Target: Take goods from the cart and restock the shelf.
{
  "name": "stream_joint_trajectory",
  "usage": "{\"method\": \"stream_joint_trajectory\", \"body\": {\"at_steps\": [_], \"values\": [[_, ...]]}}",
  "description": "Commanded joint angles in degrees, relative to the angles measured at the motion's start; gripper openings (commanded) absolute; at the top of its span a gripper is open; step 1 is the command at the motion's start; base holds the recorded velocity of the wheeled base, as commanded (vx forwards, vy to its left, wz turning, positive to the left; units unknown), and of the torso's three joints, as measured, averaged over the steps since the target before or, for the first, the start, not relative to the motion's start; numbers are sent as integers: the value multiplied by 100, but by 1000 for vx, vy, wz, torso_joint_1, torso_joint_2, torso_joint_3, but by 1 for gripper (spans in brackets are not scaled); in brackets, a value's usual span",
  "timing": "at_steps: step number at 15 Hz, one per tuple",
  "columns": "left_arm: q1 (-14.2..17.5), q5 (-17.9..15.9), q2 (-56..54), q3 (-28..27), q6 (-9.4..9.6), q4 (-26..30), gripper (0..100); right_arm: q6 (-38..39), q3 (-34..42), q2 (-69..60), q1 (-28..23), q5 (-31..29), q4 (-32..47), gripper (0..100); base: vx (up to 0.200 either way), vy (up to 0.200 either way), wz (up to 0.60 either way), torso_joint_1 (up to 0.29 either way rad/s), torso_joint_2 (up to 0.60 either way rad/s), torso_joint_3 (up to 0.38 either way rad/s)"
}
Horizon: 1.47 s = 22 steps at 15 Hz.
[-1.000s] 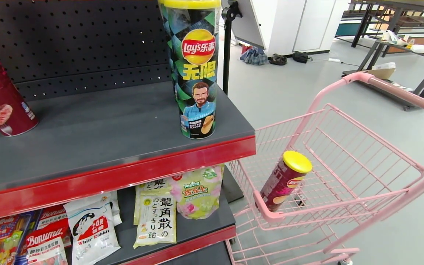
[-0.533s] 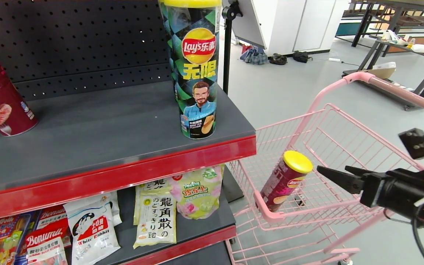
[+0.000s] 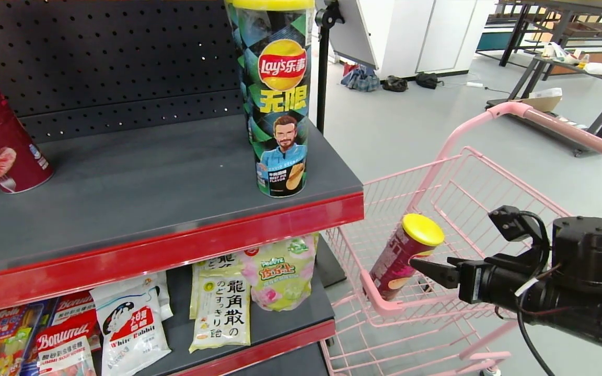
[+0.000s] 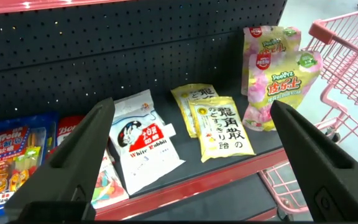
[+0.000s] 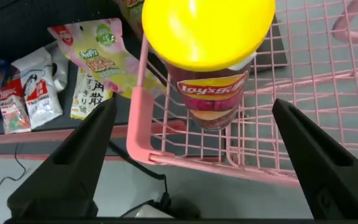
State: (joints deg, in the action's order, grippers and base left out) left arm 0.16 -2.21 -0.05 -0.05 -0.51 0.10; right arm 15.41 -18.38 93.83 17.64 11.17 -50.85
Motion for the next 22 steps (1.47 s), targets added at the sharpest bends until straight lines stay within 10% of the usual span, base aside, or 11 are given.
{"method": "stream_joint_trajectory", "body": {"at_steps": [1,16,17,22], "values": [[2,1,5,5,-2,-1,100,-3,-34,355,3,8,-180,100,0,0,0,0,0,0],[2,1,5,-4,-2,-1,100,-99,-526,2570,-24,105,-2527,100,0,0,0,0,0,0],[2,1,5,5,-2,-1,100,-99,-614,2623,-24,87,-2527,0,0,0,0,0,0,0],[2,1,5,5,-2,-1,100,-99,-675,2684,-41,96,-2535,0,0,0,0,0,0,0]]}}
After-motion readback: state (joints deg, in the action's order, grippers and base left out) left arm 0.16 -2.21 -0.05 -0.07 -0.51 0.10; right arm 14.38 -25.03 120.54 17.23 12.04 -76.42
